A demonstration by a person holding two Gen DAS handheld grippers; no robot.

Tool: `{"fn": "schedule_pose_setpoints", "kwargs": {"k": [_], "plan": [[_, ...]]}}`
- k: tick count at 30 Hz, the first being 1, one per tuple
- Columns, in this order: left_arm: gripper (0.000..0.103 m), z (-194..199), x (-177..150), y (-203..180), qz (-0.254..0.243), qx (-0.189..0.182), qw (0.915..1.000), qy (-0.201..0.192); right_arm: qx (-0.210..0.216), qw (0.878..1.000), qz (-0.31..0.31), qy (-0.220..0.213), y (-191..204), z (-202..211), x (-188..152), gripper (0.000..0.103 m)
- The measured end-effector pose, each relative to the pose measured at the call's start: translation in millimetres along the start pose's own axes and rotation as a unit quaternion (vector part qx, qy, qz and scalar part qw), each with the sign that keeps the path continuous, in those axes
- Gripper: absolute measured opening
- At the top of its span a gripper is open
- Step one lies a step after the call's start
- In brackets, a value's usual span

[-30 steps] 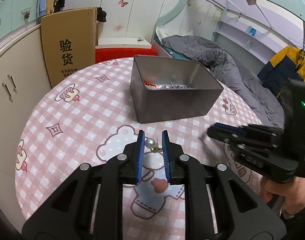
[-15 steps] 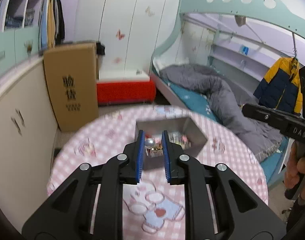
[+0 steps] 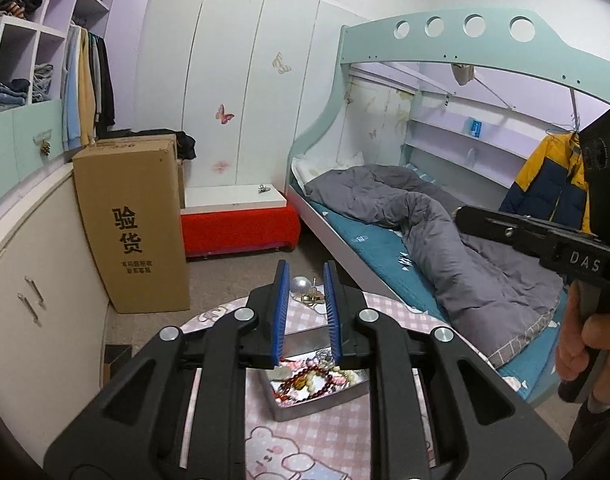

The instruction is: Organize jewelry

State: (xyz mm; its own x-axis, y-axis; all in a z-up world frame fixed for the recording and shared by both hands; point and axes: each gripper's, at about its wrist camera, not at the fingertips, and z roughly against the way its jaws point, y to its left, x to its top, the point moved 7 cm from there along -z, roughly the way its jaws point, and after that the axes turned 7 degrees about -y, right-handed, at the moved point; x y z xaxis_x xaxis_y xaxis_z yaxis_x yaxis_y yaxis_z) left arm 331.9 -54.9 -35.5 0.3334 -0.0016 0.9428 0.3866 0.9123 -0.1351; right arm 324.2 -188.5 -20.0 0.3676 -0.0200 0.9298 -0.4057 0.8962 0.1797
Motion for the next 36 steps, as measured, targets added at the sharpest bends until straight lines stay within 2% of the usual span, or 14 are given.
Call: {"fn": "schedule_pose_setpoints", "kwargs": {"k": [8, 13, 14, 15, 16, 17, 18, 19, 20, 22, 29, 36], "plan": [[0.017, -36.0, -13.8, 0.3, 0.011, -0.011, 0.9993, 0.035, 0.003, 0.999, -0.018, 0.029, -13.8, -25.0, -13.1, 0.014], [0.018, -59.3, -25.5, 3.8, 0.022, -0.029, 0.9975, 0.060, 0.001, 0.997, -0.039, 0.065, -27.3, -53.6, -31.2, 0.016], [0.022, -64.4, -29.2, 5.5, 0.023, -0.027, 0.9970, 0.069, -0.001, 0.996, -0.048, 0.070, -31.6, -58.8, -36.0, 0.022], [0.033, -68.0, -31.1, 7.3, 0.023, -0.022, 0.9967, 0.075, -0.001, 0.996, -0.056, 0.075, -35.5, -62.5, -38.6, 0.029], [0.078, -71.7, -34.2, 12.9, 0.021, -0.001, 0.9963, 0.084, -0.004, 0.995, -0.064, 0.081, -39.3, -65.3, -42.4, 0.051], [0.097, -70.6, -34.7, 17.8, 0.021, 0.019, 0.9965, 0.078, -0.006, 0.994, -0.070, 0.083, -42.2, -66.5, -44.0, 0.071], [0.097, -64.8, -32.6, 24.4, 0.024, 0.040, 0.9973, 0.056, -0.005, 0.994, -0.077, 0.081, -44.4, -65.9, -46.2, 0.075], [0.097, -62.1, -32.8, 27.7, 0.031, 0.040, 0.9973, 0.054, -0.002, 0.994, -0.082, 0.078, -45.4, -63.8, -46.8, 0.078], [0.097, -60.7, -33.9, 29.4, 0.037, 0.038, 0.9971, 0.056, -0.002, 0.993, -0.087, 0.076, -46.4, -62.0, -47.2, 0.087], [0.097, -55.7, -32.9, 37.7, 0.048, 0.049, 0.9964, 0.050, -0.011, 0.993, -0.094, 0.070, -49.5, -58.6, -44.9, 0.096], [0.097, -27.0, -27.0, 52.6, 0.061, 0.080, 0.9945, 0.027, -0.030, 0.994, -0.097, 0.050, -49.7, -42.8, -34.2, 0.096], [0.097, 5.8, -14.6, 43.8, 0.042, 0.101, 0.9940, 0.001, -0.033, 0.995, -0.086, 0.037, -30.1, -23.4, -27.3, 0.096]]}}
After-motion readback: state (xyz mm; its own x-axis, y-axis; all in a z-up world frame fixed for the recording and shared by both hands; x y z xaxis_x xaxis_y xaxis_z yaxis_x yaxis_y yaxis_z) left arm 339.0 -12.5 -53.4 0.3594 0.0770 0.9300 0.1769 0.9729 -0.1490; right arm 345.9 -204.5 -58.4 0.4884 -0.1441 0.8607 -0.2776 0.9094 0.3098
